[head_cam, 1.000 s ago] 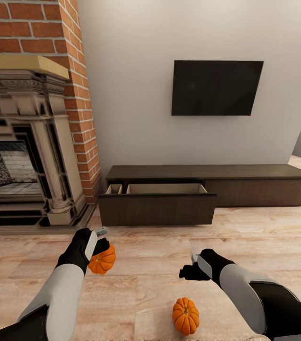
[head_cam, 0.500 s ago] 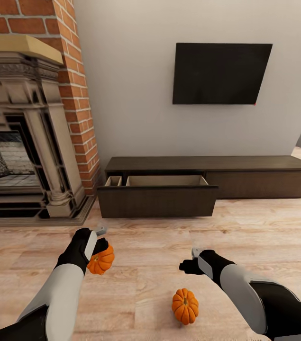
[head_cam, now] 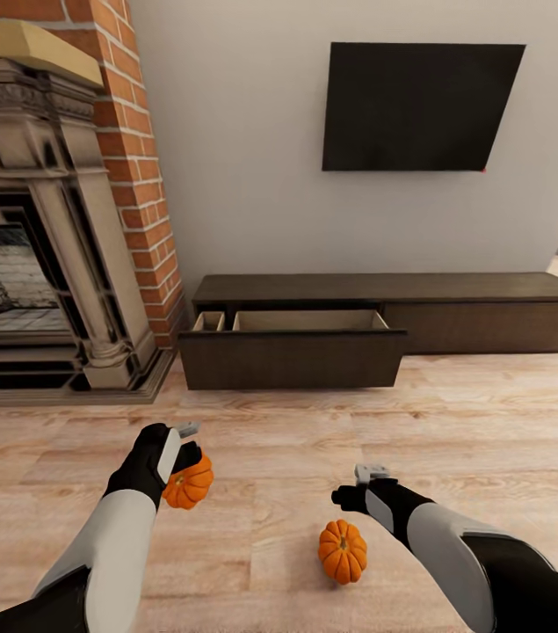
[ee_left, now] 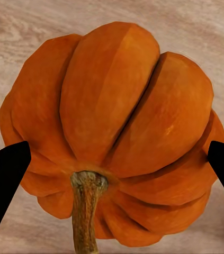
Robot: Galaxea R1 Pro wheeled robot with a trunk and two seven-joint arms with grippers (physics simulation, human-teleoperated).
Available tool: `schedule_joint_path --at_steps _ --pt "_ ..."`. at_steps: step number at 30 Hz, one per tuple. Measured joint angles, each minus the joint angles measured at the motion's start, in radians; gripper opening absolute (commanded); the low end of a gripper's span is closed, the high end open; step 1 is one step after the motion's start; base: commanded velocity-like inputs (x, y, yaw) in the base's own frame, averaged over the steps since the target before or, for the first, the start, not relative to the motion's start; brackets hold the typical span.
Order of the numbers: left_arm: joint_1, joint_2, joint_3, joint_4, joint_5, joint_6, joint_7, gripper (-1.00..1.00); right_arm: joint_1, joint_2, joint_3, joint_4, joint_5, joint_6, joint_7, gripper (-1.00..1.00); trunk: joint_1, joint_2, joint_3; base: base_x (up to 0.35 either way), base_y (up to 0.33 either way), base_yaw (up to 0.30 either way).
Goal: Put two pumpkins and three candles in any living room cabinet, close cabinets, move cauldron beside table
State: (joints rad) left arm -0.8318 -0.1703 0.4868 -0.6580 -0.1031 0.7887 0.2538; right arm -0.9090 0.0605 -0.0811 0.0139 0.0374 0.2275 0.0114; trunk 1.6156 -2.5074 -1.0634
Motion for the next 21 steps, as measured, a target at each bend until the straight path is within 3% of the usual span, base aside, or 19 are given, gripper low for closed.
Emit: schedule_joint_path --at_steps 4,21 --pt "0.0 -0.001 0.0 0.0 0.0 0.0 0.0 -1.0 0.002 0.002 0.001 0.001 -0.001 -0.068 -0.038 1.0 0.002 -0.001 -0.015 0.0 0.0 0.0" --pt "0.0 -0.001 0.002 0.001 0.001 -0.001 -0.002 -1.0 0.009 0.013 0.001 0.002 -0.001 -0.08 -0.049 1.0 0.009 -0.005 -0.081 0.0 0.0 0.0"
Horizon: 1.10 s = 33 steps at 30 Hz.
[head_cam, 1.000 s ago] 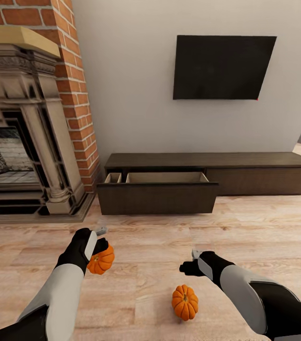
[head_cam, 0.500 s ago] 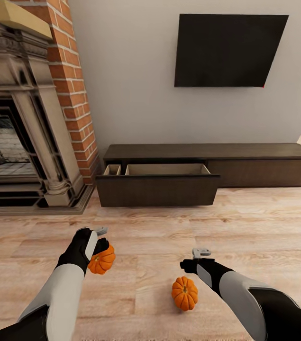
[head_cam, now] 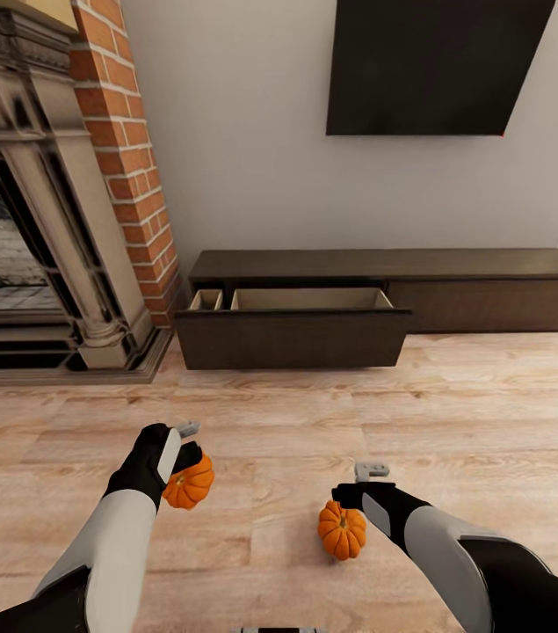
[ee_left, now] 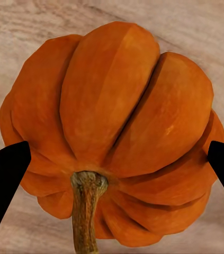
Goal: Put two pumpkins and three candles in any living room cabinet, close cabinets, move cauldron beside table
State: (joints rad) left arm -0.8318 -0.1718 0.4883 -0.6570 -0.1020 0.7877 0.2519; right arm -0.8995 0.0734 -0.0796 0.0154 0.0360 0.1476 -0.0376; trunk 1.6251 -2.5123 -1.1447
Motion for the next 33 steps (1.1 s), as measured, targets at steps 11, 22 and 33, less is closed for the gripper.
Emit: schedule_joint_path --at_steps 11,22,33 --pt "0.0 0.001 0.0 0.0 0.0 0.001 -0.001 -1.0 0.0 0.018 -0.001 0.0 0.001 0.0 0.0 1.0 0.002 -0.001 -0.019 0.0 0.0 0.0" --pt "0.0 0.0 0.0 0.0 0.0 0.0 -0.001 -1.0 0.001 0.029 -0.001 0.0 0.001 0.0 0.0 1.0 0.007 -0.004 -0.058 0.0 0.0 0.0" --pt "0.0 0.0 0.0 0.001 0.002 0.0 -0.001 -1.0 0.001 0.029 -0.001 0.0 0.001 0.0 0.0 1.0 0.012 -0.006 -0.101 0.0 0.0 0.0"
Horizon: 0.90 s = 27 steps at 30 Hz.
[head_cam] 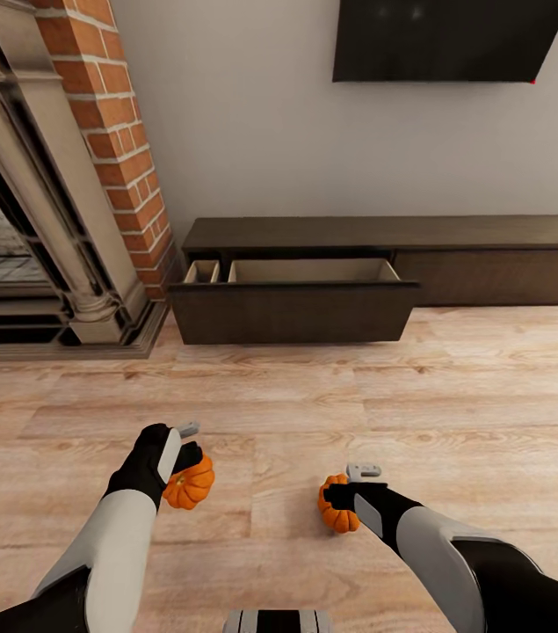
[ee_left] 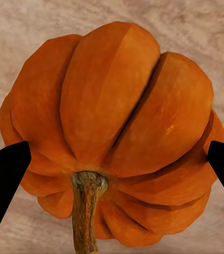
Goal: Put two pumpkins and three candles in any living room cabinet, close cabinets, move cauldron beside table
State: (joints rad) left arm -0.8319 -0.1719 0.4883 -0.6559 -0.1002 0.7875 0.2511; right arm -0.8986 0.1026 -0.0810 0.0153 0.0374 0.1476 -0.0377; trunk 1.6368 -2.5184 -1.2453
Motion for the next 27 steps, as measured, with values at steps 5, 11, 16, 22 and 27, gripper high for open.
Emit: schedule_joint_path --at_steps 5,11,16,22,27 --pt "0.0 0.001 0.0 0.002 -0.001 0.001 -0.001 -1.0 0.0 0.0 0.0 -0.001 0.0 0.0 0.0 1.0 0.0 0.0 0.0 0.0 0.0 0.0" --pt "0.0 0.003 0.001 0.002 -0.002 0.0 -0.004 -1.0 0.0 -0.001 0.0 -0.001 0.0 0.0 0.0 1.0 0.0 0.0 0.0 0.0 0.0 0.0" --pt "0.0 0.007 0.002 0.009 -0.003 -0.003 -0.01 -1.0 0.0 -0.001 0.0 -0.001 0.0 0.0 -0.002 1.0 -0.001 0.0 0.0 0.175 0.0 0.0" --pt "0.0 0.009 0.003 0.014 -0.003 -0.002 -0.009 -1.0 0.001 0.0 0.0 0.0 0.0 0.0 -0.015 1.0 0.0 0.0 0.0 0.071 0.0 0.0" --pt "0.0 0.009 0.003 0.015 -0.001 -0.002 -0.006 -1.0 0.0 -0.001 0.0 0.0 0.0 0.0 -0.018 1.0 0.0 0.0 0.0 0.01 0.0 0.0"
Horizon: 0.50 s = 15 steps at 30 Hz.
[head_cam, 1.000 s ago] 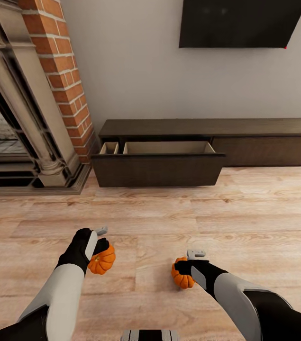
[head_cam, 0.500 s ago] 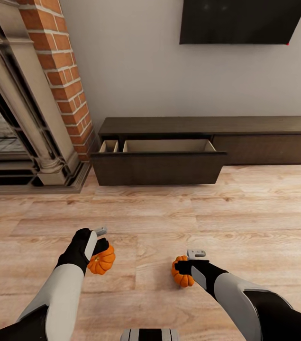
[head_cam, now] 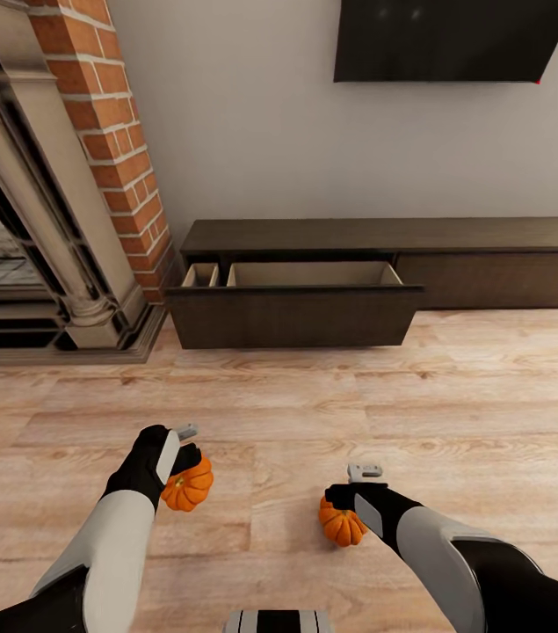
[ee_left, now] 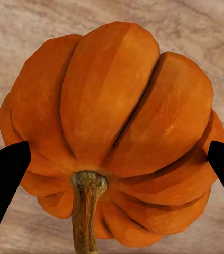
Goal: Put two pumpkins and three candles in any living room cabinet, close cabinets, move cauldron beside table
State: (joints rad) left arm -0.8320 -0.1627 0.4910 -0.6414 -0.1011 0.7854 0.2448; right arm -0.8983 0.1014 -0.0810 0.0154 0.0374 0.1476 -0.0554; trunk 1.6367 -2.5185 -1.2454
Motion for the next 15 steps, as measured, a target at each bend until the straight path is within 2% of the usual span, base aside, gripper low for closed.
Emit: schedule_joint_path --at_steps 3,8,15 --pt "0.0 0.0 0.0 0.0 0.0 0.0 0.0 -1.0 0.0 0.0 0.0 0.0 0.0 0.0 0.0 1.0 0.0 0.0 0.0 0.003 0.0 0.0" --pt "0.0 -0.001 0.0 -0.001 0.001 -0.001 0.0 -1.0 0.0 -0.001 0.0 0.0 0.0 0.0 0.0 1.0 0.002 -0.001 -0.019 0.0 0.0 0.0" --pt "0.0 -0.001 0.0 -0.001 0.001 0.0 0.0 -1.0 0.0 -0.003 0.0 -0.003 0.0 -0.002 -0.017 1.0 0.002 -0.001 -0.019 0.0 0.0 0.0"
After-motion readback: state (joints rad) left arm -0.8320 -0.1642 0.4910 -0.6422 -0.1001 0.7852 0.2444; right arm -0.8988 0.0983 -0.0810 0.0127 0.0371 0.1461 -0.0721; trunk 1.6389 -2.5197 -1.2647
